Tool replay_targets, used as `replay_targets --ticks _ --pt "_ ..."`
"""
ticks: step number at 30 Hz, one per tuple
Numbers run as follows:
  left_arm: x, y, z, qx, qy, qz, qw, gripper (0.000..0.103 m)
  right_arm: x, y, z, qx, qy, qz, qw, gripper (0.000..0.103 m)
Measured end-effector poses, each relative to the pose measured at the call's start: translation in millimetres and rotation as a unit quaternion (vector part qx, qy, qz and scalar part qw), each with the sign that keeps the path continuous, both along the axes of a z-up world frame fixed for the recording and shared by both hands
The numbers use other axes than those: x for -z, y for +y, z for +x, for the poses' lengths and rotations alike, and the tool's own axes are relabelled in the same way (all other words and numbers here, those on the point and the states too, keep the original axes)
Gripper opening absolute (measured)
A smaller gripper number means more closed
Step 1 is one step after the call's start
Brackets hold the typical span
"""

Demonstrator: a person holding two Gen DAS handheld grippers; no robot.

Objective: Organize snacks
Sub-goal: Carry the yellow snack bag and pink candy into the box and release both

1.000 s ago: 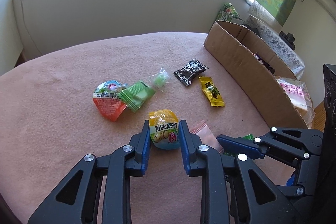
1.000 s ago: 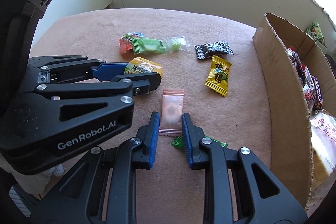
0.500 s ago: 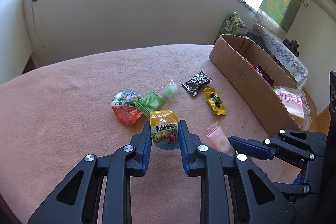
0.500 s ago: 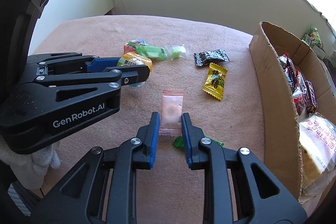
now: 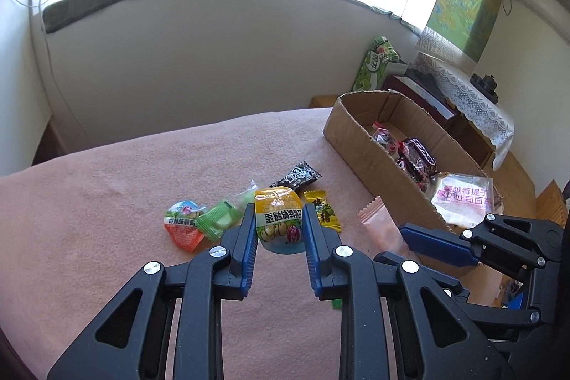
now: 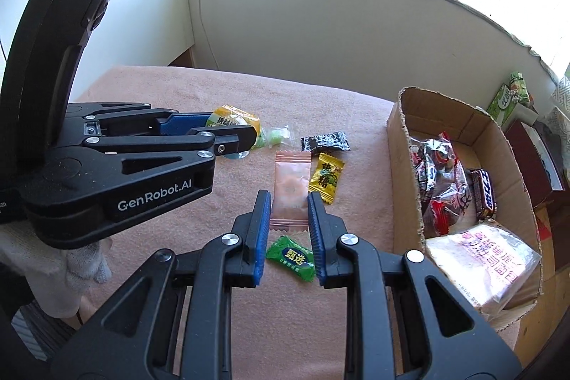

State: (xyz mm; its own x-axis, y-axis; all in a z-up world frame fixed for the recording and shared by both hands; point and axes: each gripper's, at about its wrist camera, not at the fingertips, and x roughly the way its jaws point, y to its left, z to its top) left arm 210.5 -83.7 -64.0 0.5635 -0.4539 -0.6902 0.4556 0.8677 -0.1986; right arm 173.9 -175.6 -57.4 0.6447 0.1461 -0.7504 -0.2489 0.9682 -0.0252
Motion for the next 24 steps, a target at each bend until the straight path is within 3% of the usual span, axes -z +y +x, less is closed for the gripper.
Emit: replay_targets --ticks 14,24 --pt "-25.2 -76.3 7.0 0.045 -0.023 -0.001 0.9987 0.022 -31.7 -74.8 -1.6 0.056 -0.041 0.014 0.997 0.022" --pt "-27.7 -135.9 7.9 0.081 -0.028 0.013 0.9962 0.023 -32.1 -146.4 -2.9 0.118 -0.04 0.032 0.992 0.022"
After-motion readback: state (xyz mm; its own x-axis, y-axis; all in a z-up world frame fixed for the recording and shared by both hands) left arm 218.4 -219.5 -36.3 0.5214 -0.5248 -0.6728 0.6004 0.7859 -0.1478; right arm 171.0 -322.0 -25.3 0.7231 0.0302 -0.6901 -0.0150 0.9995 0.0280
